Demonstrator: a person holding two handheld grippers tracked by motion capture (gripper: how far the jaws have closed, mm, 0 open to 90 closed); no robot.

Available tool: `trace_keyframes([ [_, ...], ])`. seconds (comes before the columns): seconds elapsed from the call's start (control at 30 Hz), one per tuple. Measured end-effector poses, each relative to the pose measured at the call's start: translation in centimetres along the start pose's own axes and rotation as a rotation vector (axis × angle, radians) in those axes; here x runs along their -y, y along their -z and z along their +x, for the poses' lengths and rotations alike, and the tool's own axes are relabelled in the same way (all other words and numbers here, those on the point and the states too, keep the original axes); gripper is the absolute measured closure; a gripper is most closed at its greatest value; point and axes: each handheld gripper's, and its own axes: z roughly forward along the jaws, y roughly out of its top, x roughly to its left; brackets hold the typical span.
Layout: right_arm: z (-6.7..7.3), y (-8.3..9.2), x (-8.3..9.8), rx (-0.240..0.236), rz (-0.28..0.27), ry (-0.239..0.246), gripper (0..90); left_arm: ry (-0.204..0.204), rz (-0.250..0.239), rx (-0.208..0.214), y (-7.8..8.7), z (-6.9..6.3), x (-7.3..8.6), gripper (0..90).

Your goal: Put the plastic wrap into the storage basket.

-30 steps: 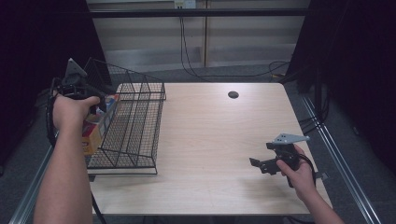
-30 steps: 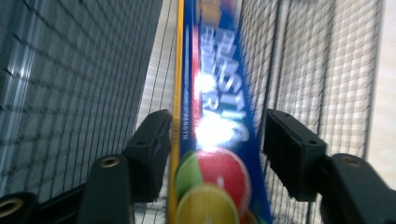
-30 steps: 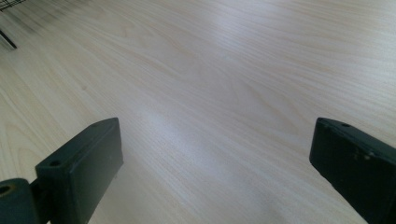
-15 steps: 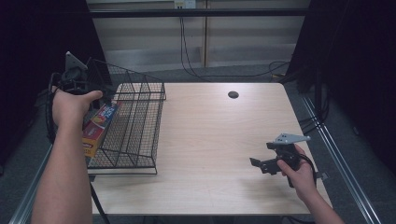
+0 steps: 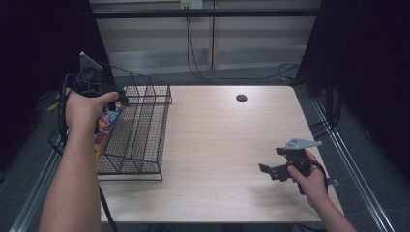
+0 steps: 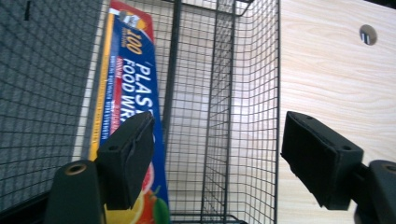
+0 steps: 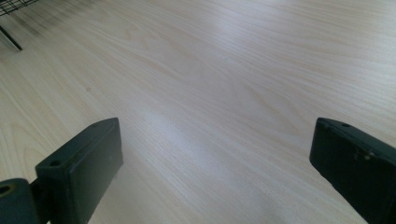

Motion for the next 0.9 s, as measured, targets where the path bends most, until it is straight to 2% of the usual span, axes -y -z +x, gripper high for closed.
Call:
trace_keyframes([
  [0.33,0.0,0.3,0.1,-0.001,-0.003,0.004,2.4,-0.029,-0.012,0.054,-0.4,-1.3,0.6,20.3],
  [0.53,0.0,0.4,0.1,0.003,-0.007,-0.001,2.4,-0.070,-0.020,0.083,-0.8,-2.4,1.0,18.4],
  [0.63,0.0,0.4,0.1,0.002,-0.007,-0.002,2.4,-0.083,-0.022,0.112,-1.0,-3.1,1.2,17.8],
  [0.9,0.0,0.4,0.1,-0.001,-0.008,0.005,2.3,-0.154,-0.028,0.172,-2.0,-5.2,2.3,16.0],
])
